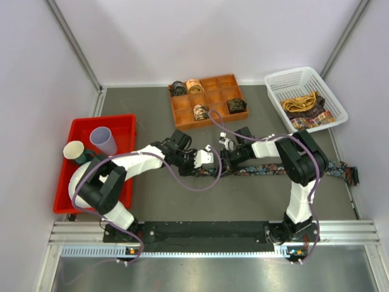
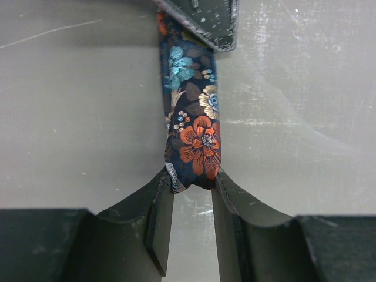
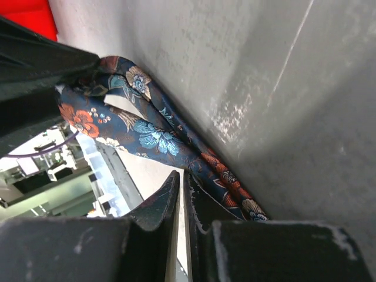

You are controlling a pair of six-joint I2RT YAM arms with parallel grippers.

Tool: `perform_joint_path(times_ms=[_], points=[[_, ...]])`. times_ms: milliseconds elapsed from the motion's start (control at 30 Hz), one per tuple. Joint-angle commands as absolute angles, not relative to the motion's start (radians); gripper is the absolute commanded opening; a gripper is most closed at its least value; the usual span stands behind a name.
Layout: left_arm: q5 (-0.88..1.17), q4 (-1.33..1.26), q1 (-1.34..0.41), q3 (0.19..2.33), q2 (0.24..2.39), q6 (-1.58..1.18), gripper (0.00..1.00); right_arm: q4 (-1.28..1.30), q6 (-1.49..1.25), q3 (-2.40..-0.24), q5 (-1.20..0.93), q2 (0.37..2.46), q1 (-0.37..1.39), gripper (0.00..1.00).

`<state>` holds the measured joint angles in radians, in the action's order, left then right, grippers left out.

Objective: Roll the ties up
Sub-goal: Roll the tie at the center of the board.

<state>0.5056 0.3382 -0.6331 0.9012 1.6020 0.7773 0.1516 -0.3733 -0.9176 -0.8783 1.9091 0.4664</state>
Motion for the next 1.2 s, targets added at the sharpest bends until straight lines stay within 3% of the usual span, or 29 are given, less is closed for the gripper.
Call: perform_joint_path(times_ms=[0, 333, 733, 1167], points=[[0.517, 0.354, -0.640, 0.931, 1.603, 0.792, 0.35, 0.081, -0.400, -0.953, -0.833, 1.948, 0.477, 0.06], [0.497, 0.365, -0.644, 0.919, 1.597, 0.795, 0.34, 0.057, -0.439, -0.950, -0.942, 1.796, 0.480, 0.09], [0.505, 0.370, -0.650, 0.945, 1.606, 0.788, 0.34, 0.018, -0.457, -0.997, -0.827, 1.977, 0.522, 0.09], [0.500, 0.345, -0.736, 1.058, 1.670, 0.700, 0.32, 0.025, -0.457, -1.023, -0.796, 1.970, 0.525, 0.10]])
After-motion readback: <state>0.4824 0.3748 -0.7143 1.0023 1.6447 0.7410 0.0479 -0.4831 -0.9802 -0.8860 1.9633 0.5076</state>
